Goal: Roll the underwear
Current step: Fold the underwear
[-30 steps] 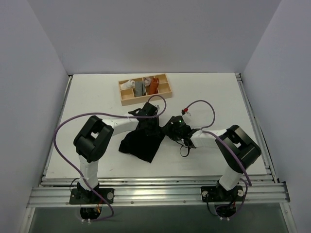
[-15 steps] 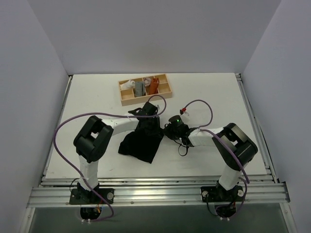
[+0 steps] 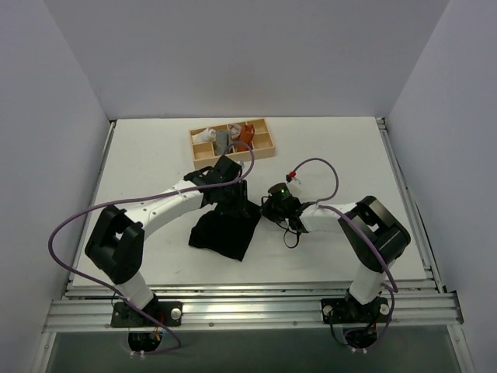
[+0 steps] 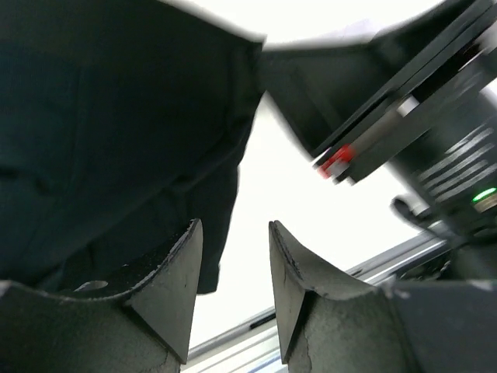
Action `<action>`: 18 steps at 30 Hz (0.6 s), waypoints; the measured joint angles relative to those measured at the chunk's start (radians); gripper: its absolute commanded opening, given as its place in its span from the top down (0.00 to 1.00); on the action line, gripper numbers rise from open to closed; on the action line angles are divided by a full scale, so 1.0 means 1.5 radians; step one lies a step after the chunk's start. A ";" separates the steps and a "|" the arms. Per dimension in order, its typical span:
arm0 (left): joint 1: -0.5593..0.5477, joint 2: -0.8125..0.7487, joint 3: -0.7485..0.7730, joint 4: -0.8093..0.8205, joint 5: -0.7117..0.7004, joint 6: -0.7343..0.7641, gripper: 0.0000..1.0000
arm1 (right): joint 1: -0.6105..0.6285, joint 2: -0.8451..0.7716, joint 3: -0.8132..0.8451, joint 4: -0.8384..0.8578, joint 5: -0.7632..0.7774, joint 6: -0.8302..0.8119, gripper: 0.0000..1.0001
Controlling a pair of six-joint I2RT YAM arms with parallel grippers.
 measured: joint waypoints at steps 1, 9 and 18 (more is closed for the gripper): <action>-0.001 -0.010 -0.013 -0.001 -0.002 0.000 0.53 | 0.000 0.000 0.000 -0.001 0.000 0.000 1.00; -0.032 -0.019 -0.094 -0.023 -0.011 -0.007 0.54 | 0.000 0.000 0.001 -0.002 0.000 0.001 1.00; -0.064 0.004 -0.106 -0.023 -0.028 -0.022 0.59 | 0.001 0.000 0.001 -0.002 0.000 0.002 1.00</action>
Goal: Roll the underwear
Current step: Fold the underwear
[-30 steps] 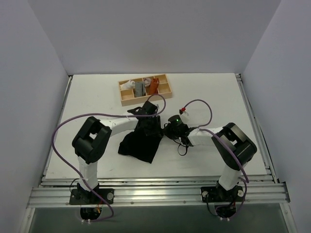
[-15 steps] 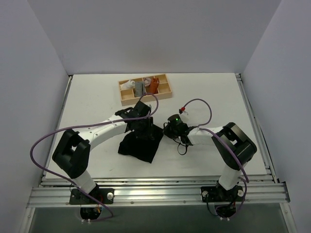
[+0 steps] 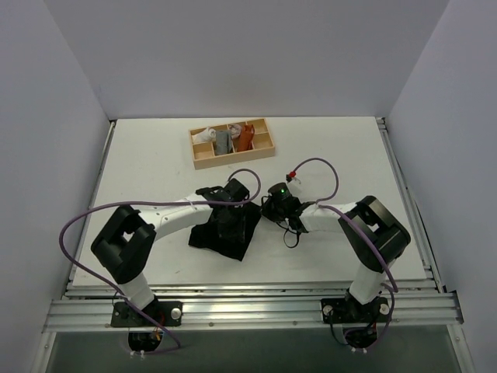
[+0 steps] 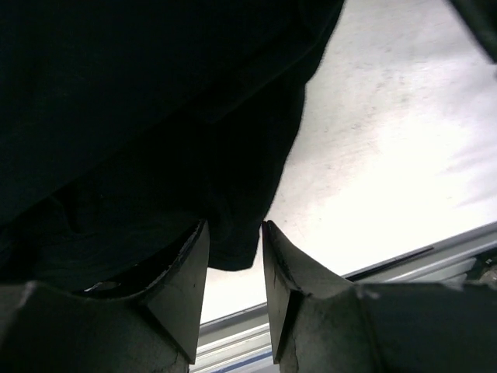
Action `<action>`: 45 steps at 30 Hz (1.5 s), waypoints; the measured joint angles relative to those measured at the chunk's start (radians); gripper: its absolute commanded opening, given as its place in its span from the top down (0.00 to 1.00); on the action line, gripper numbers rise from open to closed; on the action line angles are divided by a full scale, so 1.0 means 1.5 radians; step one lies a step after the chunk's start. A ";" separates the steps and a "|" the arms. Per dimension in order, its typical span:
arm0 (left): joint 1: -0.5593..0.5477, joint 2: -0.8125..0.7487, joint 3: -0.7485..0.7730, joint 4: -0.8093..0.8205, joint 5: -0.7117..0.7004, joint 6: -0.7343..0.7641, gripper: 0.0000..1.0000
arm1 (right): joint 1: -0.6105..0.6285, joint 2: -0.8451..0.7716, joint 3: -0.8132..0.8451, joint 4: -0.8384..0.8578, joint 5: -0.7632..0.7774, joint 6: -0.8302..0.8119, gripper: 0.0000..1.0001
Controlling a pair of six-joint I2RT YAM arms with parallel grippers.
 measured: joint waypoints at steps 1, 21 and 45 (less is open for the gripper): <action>-0.002 0.005 -0.002 -0.001 -0.002 -0.001 0.59 | 0.000 0.000 0.000 0.000 0.000 0.000 1.00; -0.052 -0.016 -0.012 -0.039 -0.033 0.002 0.98 | 0.000 0.000 0.002 -0.003 0.000 0.000 1.00; -0.032 -0.046 0.093 -0.068 0.021 0.023 0.52 | 0.000 -0.013 0.025 -0.055 -0.002 -0.090 0.75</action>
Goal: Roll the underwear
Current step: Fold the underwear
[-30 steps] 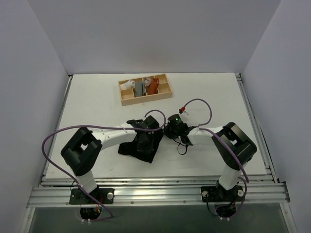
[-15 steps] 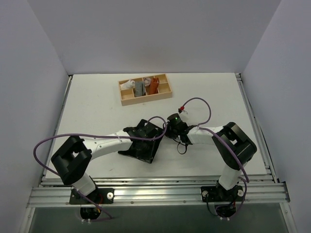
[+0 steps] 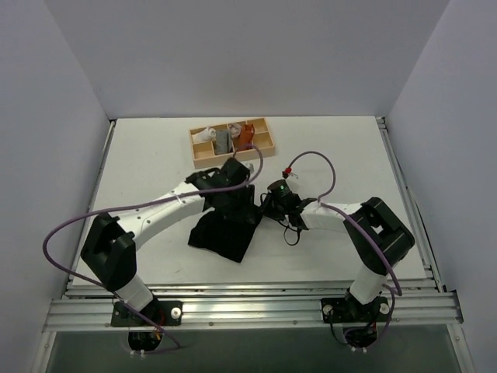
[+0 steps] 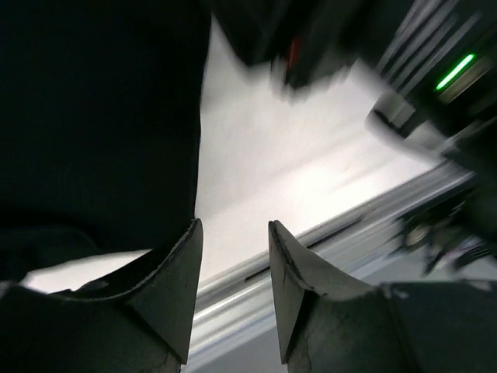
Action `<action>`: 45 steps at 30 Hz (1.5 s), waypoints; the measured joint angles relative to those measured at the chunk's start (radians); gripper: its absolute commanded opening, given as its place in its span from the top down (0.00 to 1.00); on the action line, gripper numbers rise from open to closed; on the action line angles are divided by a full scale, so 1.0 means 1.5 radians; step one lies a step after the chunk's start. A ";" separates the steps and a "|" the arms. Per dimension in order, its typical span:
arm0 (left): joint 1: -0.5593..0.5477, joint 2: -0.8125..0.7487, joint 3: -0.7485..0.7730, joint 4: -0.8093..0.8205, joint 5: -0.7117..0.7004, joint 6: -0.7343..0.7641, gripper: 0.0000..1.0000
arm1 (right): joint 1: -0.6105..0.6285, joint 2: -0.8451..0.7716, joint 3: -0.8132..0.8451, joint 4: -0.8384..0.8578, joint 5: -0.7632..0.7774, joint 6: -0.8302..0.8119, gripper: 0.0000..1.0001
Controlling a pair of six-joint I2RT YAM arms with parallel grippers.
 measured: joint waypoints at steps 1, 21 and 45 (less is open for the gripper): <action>0.023 -0.002 0.029 0.001 -0.002 0.006 0.52 | 0.000 -0.007 0.000 -0.010 0.000 -0.003 0.73; 0.292 0.148 0.117 -0.003 0.045 0.156 0.53 | 0.040 -0.042 0.002 0.066 -0.069 0.001 0.86; 0.321 0.003 -0.199 0.083 0.180 0.086 0.50 | -0.040 -0.142 -0.197 0.079 -0.057 0.022 0.86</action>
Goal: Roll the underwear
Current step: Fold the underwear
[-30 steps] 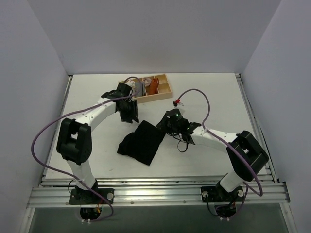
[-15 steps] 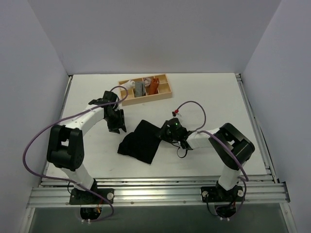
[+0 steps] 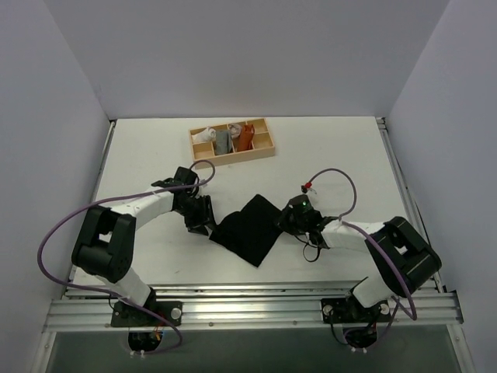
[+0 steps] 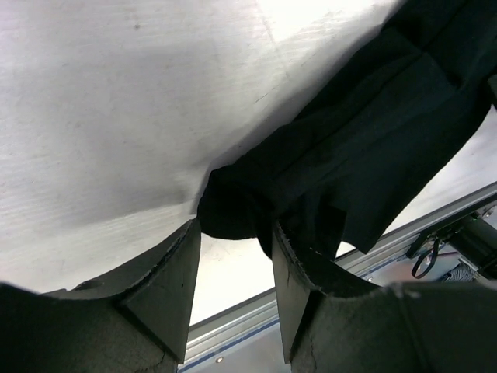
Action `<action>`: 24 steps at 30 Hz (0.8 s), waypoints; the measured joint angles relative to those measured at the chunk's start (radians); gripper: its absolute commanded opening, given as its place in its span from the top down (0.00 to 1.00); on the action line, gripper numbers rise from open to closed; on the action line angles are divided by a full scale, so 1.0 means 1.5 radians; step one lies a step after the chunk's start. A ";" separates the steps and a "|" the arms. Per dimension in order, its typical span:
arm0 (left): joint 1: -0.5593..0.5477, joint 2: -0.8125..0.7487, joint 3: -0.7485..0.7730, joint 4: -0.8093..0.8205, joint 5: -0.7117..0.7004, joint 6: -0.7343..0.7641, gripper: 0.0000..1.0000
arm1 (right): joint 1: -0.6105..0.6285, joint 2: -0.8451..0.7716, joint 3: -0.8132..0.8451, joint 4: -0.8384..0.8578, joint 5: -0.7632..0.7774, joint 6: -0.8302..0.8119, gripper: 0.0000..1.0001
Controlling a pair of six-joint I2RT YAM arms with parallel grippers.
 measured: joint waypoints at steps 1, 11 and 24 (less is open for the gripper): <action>-0.004 0.000 0.000 0.007 0.004 -0.001 0.50 | 0.000 -0.010 -0.001 -0.016 0.003 -0.002 0.85; -0.007 -0.018 -0.001 0.037 0.006 -0.040 0.49 | -0.001 -0.075 0.095 -0.184 0.032 -0.036 0.82; -0.032 0.006 0.033 0.043 0.018 -0.054 0.60 | -0.001 0.109 0.258 -0.162 0.022 -0.089 0.82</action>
